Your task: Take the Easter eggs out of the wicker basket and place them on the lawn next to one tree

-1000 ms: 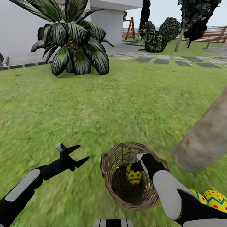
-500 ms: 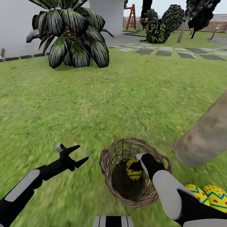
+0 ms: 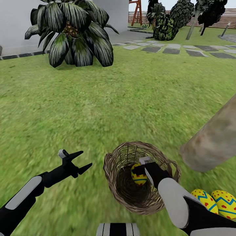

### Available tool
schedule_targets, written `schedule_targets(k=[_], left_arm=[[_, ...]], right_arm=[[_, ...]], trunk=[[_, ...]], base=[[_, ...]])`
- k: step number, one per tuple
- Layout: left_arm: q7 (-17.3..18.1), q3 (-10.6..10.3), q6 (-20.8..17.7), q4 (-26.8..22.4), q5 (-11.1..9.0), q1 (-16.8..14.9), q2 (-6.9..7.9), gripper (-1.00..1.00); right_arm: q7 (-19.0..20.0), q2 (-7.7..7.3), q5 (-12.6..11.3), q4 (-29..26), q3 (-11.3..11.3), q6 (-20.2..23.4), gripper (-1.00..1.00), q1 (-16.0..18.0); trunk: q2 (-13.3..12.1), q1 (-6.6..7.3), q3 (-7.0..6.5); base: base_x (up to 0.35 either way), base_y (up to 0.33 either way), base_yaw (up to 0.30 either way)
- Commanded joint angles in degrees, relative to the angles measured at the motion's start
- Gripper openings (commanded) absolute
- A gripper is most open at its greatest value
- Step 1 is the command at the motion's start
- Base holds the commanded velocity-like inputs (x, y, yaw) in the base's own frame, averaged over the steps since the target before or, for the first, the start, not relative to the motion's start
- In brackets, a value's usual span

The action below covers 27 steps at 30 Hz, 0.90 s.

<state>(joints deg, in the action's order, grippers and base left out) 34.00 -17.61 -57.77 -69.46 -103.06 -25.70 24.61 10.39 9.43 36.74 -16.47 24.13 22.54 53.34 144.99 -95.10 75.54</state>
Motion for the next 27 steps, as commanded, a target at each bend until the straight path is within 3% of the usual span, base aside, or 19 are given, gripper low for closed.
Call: schedule_targets(k=[1, 12, 19, 24, 27], left_arm=[[0.4, -0.1, -0.1, 0.0, 0.1, 0.0, 0.03, 1.00], [0.4, -0.1, -0.1, 0.1, 0.0, 0.0, -0.03, 1.00], [0.4, -0.1, -0.1, 0.1, 0.0, 0.0, -0.09, 1.00], [0.4, -0.1, 0.0, 0.1, 0.0, 0.0, -0.16, 1.00], [0.4, -0.1, 0.0, 0.2, 0.0, 0.0, -0.17, 1.00]], right_arm=[[0.4, 0.06, 0.6, 0.0, 0.4, 0.2, 1.00, 0.0], [0.0, 0.06, 0.5, 0.1, 0.4, 0.0, 1.00, 0.0], [-2.5, 0.06, 0.5, 0.1, 0.4, 0.0, 1.00, 0.0], [-3.3, 0.06, 0.4, 0.1, 0.4, 0.0, 1.00, 0.0], [-4.2, 0.06, 0.4, 0.1, 0.5, 0.0, 1.00, 0.0]], trunk=[[0.0, -0.02, 0.26], [0.0, -0.04, 0.48], [0.0, -0.04, 0.48], [0.1, -0.17, 1.59], [0.1, -0.17, 1.59]], base=[[0.000, 0.000, 0.000], [0.000, 0.000, 0.000], [0.000, 0.000, 0.000], [0.000, 0.000, 0.000], [0.000, 0.000, 0.000]])
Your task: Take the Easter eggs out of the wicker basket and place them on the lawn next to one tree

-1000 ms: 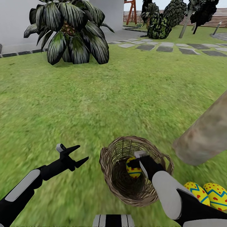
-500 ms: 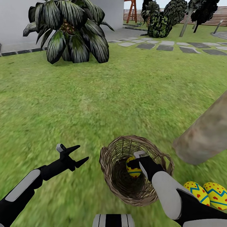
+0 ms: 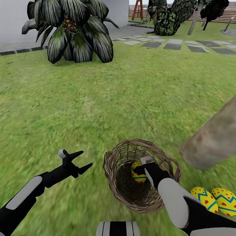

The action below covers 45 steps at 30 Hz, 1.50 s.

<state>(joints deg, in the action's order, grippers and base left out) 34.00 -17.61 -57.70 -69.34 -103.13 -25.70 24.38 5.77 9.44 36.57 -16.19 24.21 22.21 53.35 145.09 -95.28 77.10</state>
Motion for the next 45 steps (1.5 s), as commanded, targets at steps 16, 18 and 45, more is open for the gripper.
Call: schedule_targets(k=[16, 18, 45], left_arm=[[0.4, -0.1, 0.0, 2.0, 0.2, 0.0, -0.22, 1.00], [0.4, -0.1, 0.0, 2.0, 0.1, 0.0, -0.22, 1.00], [0.4, -0.1, 0.0, 2.0, 0.1, 0.0, -0.39, 1.00]], right_arm=[[-0.1, 0.05, 0.5, -0.2, 0.3, 0.3, 1.00, 0.0], [-0.1, 0.05, 0.5, -0.2, 0.3, 0.3, 1.00, 0.0], [0.5, 0.05, 0.6, -0.2, 0.3, 0.1, 1.00, 0.0]], trunk=[[0.1, -0.22, 2.03], [0.1, -0.22, 2.03], [0.2, -0.27, 2.48]], base=[[0.000, 0.000, 0.000], [0.000, 0.000, 0.000], [0.000, 0.000, 0.000]])
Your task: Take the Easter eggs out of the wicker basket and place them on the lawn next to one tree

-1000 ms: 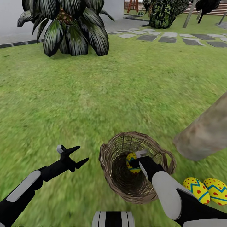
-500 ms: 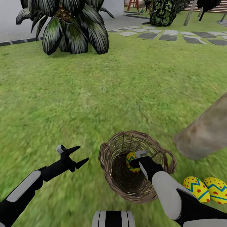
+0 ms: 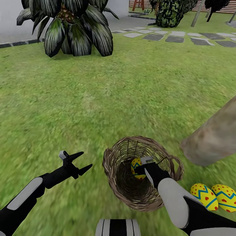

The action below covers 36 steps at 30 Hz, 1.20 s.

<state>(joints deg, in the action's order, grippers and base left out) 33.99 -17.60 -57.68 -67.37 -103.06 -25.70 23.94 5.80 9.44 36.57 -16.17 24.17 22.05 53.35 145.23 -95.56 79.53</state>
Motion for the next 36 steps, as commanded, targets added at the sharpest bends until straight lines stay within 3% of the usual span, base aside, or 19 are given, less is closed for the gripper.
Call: schedule_targets(k=[1, 8, 12, 17, 18, 36], left_arm=[[0.4, -0.2, -0.1, 0.0, 0.1, 0.0, 0.06, 1.00], [0.4, -0.2, -0.1, 0.0, 0.1, 0.0, 0.04, 1.00], [0.4, -0.2, -0.1, 0.0, 0.1, 0.0, 0.04, 1.00], [0.4, -0.2, -0.1, 0.1, 0.1, 0.0, 0.06, 1.00], [0.4, -0.2, -0.1, 0.1, 0.1, 0.0, 0.06, 1.00], [0.4, -0.2, -0.1, 0.1, 0.0, 0.0, 0.05, 1.00]], right_arm=[[0.4, 0.05, 0.6, -0.2, 0.4, 0.3, 1.00, 0.0], [0.5, 0.05, 0.6, -0.2, 0.4, 0.2, 1.00, 0.0], [0.4, 0.05, 0.6, -0.2, 0.5, -3.1, 1.00, 0.0], [0.5, 0.05, 0.6, -0.2, 0.5, -3.6, 1.00, 0.0], [0.5, 0.05, 0.6, -0.2, 0.5, -3.6, -1.00, 0.0], [0.5, 0.05, 0.6, -0.2, 0.5, -3.6, -1.00, 0.0]], trunk=[[0.0, 0.01, 0.04], [0.0, -0.02, 0.26], [0.1, -0.07, 0.70], [0.1, -0.07, 0.70], [0.1, -0.07, 0.70], [0.1, -0.17, 1.59]], base=[[0.000, 0.000, 0.000], [0.000, 0.000, 0.000], [0.000, 0.000, 0.000], [0.000, 0.000, 0.000], [0.000, 0.000, 0.000], [0.000, 0.000, 0.000]])
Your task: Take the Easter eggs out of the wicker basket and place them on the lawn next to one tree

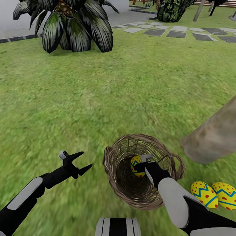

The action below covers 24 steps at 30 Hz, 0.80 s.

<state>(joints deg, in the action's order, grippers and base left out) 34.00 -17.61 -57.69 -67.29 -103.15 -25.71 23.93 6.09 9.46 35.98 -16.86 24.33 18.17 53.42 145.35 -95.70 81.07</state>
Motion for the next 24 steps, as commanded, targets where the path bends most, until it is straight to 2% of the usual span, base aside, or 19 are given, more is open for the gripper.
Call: schedule_targets(k=[1, 8, 24], left_arm=[[0.4, -0.1, -0.1, 0.0, 0.1, 0.0, 0.06, 1.00], [0.4, -0.2, -0.1, 0.1, 0.0, 0.0, -0.02, 1.00], [0.4, -0.2, -0.1, 1.7, 0.0, 0.0, -0.10, 1.00]], right_arm=[[0.2, 0.03, 1.2, 0.6, 0.4, 0.3, -1.00, -0.1], [0.2, 0.03, 1.2, 0.7, 0.4, 0.3, -1.00, -0.1], [0.2, 0.03, 1.2, 1.0, 0.4, 0.3, -1.00, -0.1]], trunk=[[0.0, -0.03, 0.05], [0.0, 0.05, -0.61], [0.0, 0.05, -0.61]], base=[[0.000, 0.000, 0.000], [0.000, 0.000, 0.000], [0.000, 0.000, 0.000]])
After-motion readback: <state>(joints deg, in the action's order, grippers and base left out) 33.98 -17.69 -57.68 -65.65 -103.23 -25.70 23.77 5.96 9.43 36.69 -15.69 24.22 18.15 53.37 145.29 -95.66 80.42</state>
